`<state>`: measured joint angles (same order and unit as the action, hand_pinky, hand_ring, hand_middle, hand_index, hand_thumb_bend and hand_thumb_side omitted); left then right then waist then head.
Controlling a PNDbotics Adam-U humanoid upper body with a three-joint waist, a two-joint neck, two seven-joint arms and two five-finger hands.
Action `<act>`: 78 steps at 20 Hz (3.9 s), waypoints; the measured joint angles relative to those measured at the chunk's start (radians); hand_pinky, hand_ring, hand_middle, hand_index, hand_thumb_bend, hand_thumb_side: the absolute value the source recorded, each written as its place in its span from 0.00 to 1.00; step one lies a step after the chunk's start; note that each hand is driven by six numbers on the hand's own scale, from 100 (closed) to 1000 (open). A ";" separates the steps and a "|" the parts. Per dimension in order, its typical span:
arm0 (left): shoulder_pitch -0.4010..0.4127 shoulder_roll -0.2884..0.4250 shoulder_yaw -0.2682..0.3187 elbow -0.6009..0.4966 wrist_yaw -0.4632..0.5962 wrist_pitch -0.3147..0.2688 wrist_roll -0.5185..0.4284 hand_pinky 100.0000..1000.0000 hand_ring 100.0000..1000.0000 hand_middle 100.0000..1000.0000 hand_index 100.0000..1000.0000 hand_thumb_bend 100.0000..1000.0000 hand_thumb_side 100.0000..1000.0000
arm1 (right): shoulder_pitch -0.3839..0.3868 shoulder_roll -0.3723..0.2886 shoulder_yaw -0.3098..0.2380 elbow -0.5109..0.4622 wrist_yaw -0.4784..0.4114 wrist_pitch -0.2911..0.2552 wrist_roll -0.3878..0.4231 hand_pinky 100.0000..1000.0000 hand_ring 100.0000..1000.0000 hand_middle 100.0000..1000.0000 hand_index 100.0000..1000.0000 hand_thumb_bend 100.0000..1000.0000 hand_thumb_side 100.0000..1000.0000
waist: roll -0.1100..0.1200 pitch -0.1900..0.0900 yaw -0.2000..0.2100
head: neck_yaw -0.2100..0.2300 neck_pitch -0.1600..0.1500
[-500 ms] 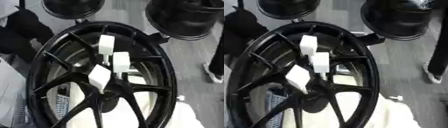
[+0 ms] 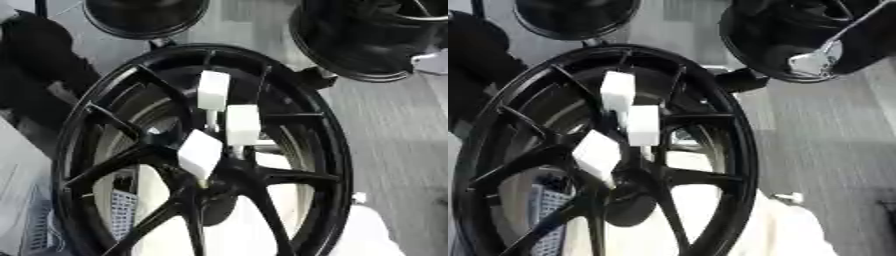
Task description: Pull the pin out of the wheel hub.
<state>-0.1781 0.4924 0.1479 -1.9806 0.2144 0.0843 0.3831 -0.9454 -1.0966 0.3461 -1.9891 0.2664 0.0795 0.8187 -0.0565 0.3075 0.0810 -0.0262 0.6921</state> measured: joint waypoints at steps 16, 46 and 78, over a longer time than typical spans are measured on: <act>0.000 0.008 -0.003 0.000 0.000 0.000 -0.004 0.75 0.72 0.71 0.79 0.50 0.27 | -0.173 0.120 0.105 0.060 0.003 -0.005 0.048 0.91 0.85 0.77 0.82 0.16 0.29 | 0.002 -0.013 0.002 | -0.007 0.001; -0.029 0.025 -0.015 -0.001 0.004 -0.002 -0.014 0.75 0.72 0.71 0.79 0.51 0.26 | -0.409 0.432 0.307 0.453 0.188 -0.337 -0.067 0.93 0.88 0.82 0.87 0.44 0.18 | -0.040 0.027 0.075 | -0.075 -0.008; -0.049 0.044 -0.016 -0.002 -0.001 -0.002 -0.019 0.75 0.72 0.70 0.79 0.51 0.26 | -0.413 0.412 0.376 0.402 0.215 -0.445 -0.050 0.94 0.88 0.83 0.86 0.46 0.19 | -0.078 0.041 0.110 | -0.094 -0.007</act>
<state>-0.2275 0.5361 0.1324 -1.9828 0.2135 0.0825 0.3646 -1.3583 -0.6843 0.7220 -1.5876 0.4815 -0.3658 0.7683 -0.1343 0.3481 0.1905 -0.1206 0.6855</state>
